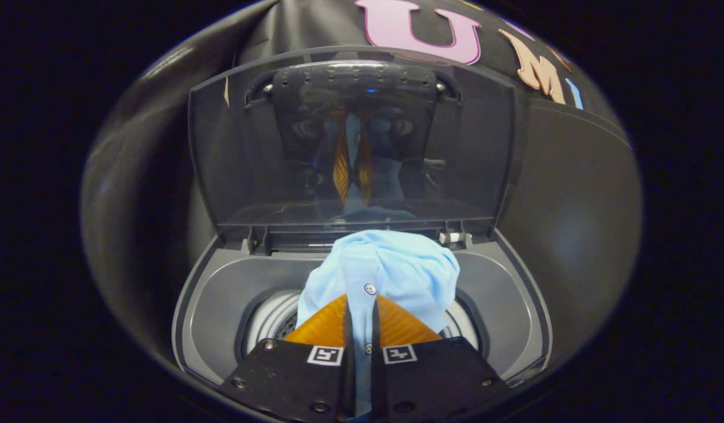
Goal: Put the clothes into the washing machine and then close the washing machine lid.
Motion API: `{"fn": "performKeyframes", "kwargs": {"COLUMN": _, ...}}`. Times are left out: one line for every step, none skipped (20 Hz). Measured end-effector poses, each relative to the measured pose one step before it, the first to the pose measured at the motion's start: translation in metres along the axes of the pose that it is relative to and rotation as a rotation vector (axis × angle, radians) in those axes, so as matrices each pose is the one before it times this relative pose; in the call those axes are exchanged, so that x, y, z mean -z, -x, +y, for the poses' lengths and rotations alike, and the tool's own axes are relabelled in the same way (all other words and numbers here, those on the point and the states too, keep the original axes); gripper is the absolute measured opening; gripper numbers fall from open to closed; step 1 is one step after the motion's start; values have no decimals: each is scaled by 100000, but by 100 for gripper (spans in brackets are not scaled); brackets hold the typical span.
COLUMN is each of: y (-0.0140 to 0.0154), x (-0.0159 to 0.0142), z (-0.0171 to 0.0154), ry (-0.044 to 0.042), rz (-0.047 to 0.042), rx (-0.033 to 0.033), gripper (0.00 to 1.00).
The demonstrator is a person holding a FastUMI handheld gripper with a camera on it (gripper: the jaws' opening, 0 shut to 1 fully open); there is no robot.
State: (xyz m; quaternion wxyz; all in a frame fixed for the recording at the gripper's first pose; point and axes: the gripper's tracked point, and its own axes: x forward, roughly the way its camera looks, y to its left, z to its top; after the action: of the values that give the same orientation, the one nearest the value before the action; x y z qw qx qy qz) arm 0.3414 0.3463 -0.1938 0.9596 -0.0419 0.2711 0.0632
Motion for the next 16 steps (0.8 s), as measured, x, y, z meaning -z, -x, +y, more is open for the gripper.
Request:
{"fn": "performKeyframes", "kwargs": {"y": 107, "x": 262, "z": 33, "ry": -290, "rz": 744, "rx": 79, "gripper": 11}}
{"fn": "performKeyframes", "kwargs": {"y": 139, "x": 347, "z": -86, "ry": -596, "rz": 1566, "rx": 347, "gripper": 13}}
{"fn": "performKeyframes", "kwargs": {"y": 74, "x": 640, "z": -63, "ry": -807, "rz": 2507, "rx": 286, "gripper": 14}}
{"fn": "performKeyframes", "kwargs": {"y": 155, "x": 354, "z": -48, "ry": 170, "rz": 1770, "rx": 252, "gripper": 15}}
{"fn": "performKeyframes", "kwargs": {"y": 124, "x": 258, "z": 37, "ry": 475, "rz": 1170, "rx": 31, "gripper": 18}}
{"fn": "performKeyframes", "kwargs": {"y": 175, "x": 91, "z": 55, "ry": 634, "rz": 133, "rx": -245, "gripper": 20}}
{"fn": "performKeyframes", "kwargs": {"y": 179, "x": 86, "z": 110, "ry": 261, "rz": -206, "rx": -182, "gripper": 27}}
{"fn": "performKeyframes", "kwargs": {"y": 201, "x": -170, "z": 133, "ry": 114, "rz": -570, "rx": -499, "gripper": 27}}
{"fn": "performKeyframes", "kwargs": {"y": 216, "x": -45, "z": 39, "ry": -153, "rz": -315, "rx": -121, "gripper": 26}}
{"fn": "performKeyframes", "kwargs": {"y": 237, "x": -33, "z": 17, "ry": -20, "rz": 7, "rx": -153, "gripper": 26}}
{"fn": "performKeyframes", "kwargs": {"y": 441, "x": -281, "z": 169, "ry": 83, "rz": -558, "rx": -799, "gripper": 28}}
{"fn": "performKeyframes", "kwargs": {"y": 273, "x": -366, "z": 173, "ry": 83, "rz": -1151, "rx": -748, "gripper": 38}}
{"fn": "performKeyframes", "kwargs": {"y": 304, "x": -386, "z": -59, "ry": 251, "rz": -1615, "rx": 19, "gripper": 48}}
{"fn": "performKeyframes", "kwargs": {"y": 387, "x": -679, "z": -131, "ry": 212, "rz": -2239, "rx": 701, "gripper": 55}}
{"fn": "performKeyframes", "kwargs": {"y": 402, "x": -504, "z": -84, "ry": -267, "rz": -2154, "rx": 346, "gripper": 60}}
{"fn": "performKeyframes", "kwargs": {"y": 352, "x": -619, "z": 220, "ry": -498, "rz": -2035, "rx": -634, "gripper": 65}}
